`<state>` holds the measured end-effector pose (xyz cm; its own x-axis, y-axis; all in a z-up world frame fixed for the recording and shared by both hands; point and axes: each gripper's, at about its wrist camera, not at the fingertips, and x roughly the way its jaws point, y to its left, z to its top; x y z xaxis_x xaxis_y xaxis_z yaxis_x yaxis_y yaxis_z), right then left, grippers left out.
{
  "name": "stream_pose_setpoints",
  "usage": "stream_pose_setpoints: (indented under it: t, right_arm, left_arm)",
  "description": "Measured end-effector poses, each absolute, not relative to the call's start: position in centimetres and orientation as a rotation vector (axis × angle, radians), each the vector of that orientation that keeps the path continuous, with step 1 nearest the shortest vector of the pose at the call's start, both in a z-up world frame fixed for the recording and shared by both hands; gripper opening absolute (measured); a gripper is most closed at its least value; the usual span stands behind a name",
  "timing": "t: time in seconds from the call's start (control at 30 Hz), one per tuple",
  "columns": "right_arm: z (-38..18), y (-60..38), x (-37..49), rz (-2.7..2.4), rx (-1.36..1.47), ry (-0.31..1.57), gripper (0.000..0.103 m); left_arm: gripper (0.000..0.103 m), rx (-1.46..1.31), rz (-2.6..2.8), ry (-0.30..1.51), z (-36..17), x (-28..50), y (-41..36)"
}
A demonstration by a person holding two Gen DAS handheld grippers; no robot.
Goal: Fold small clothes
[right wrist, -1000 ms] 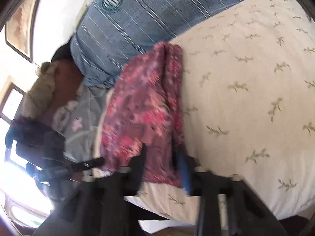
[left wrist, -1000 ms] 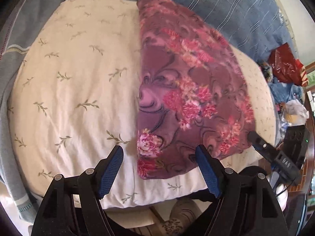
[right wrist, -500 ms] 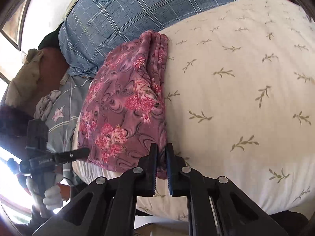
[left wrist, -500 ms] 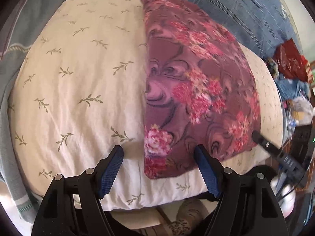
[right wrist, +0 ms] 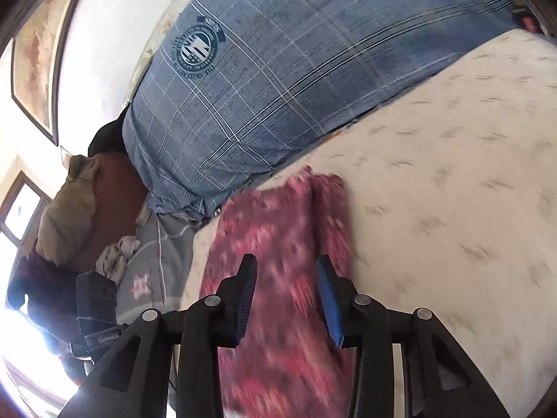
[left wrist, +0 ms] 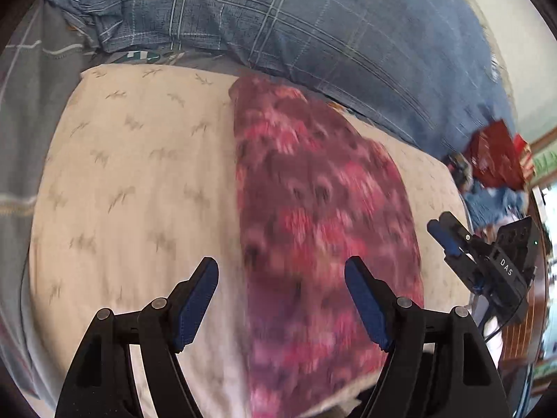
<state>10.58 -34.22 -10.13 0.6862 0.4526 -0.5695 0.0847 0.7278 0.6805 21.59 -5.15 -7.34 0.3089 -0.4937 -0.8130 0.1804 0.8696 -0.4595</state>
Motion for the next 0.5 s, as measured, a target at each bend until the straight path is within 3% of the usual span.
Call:
stream_pose_setpoints:
  t: [0.3, 0.37, 0.5]
  right_arm:
    - [-13.3, -33.5, 20.3, 0.147, 0.715, 0.907, 0.038]
    - [-13.7, -32.6, 21.9, 0.221, 0.672, 0.934, 0.004]
    - [-12.2, -33.4, 21.3, 0.242, 0.646, 0.833, 0.004]
  left_arm:
    - [0.073, -0.361, -0.340, 1.252, -10.2, 31.2, -7.8]
    - [0.073, -0.385, -0.338, 1.261, -10.8, 32.2, -8.3]
    - [0.075, -0.400, -0.302, 1.258, -12.5, 34.1, -9.0]
